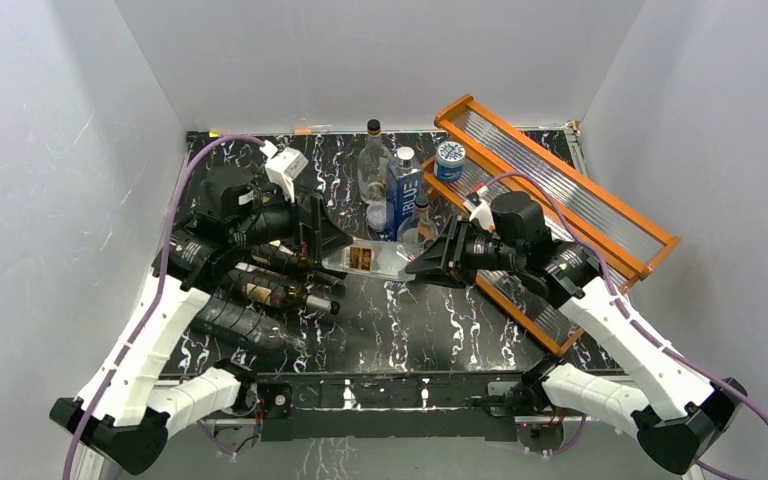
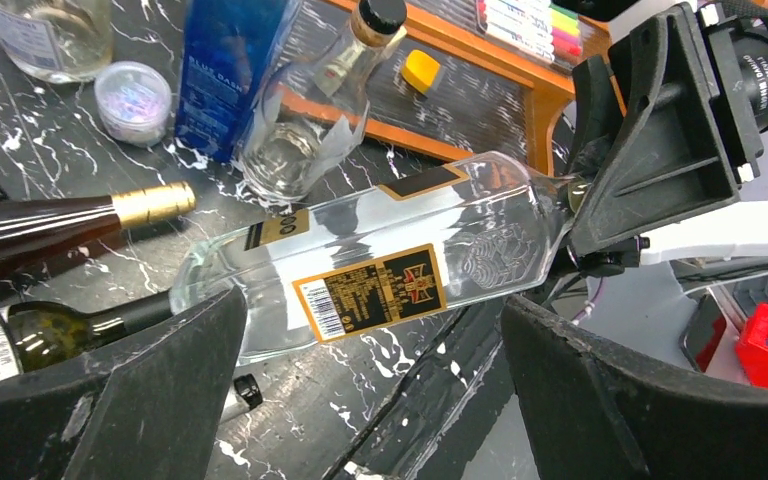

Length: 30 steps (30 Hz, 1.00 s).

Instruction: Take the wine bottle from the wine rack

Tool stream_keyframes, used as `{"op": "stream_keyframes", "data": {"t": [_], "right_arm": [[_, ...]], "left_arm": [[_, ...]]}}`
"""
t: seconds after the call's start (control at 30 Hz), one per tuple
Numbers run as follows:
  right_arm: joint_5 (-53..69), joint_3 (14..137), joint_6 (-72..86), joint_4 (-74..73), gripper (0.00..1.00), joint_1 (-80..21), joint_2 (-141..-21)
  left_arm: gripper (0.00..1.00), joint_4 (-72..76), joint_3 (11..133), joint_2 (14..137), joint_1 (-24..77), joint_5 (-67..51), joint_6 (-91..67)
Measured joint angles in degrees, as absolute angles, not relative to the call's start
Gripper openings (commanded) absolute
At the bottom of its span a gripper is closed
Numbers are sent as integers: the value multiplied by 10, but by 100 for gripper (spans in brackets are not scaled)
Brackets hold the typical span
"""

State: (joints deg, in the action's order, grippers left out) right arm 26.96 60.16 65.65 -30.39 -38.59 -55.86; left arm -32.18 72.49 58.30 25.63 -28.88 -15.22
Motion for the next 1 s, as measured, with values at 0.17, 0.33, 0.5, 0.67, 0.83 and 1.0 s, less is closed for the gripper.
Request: {"op": "stream_keyframes", "data": {"t": [0.17, 0.33, 0.5, 0.67, 0.83, 1.0], "right_arm": [[246, 602, 625, -382, 0, -385, -534], [220, 602, 591, -456, 0, -385, -521], [194, 602, 549, -517, 0, -383, -522], [174, 623, 499, -580, 0, -383, -550], [148, 665, 449, -637, 0, -383, -572], [138, 692, 416, -657, 0, -383, -594]], "left_arm": [[98, -281, 688, 583, 276, -292, -170], [98, -240, 663, 599, 374, -236, -187], [98, -191, 627, 627, 480, -158, -189], [98, -131, 566, 624, 580, -76, -135], [98, -55, 509, 624, 683, -22, -37], [98, 57, 474, 649, 742, 27, 61]]}}
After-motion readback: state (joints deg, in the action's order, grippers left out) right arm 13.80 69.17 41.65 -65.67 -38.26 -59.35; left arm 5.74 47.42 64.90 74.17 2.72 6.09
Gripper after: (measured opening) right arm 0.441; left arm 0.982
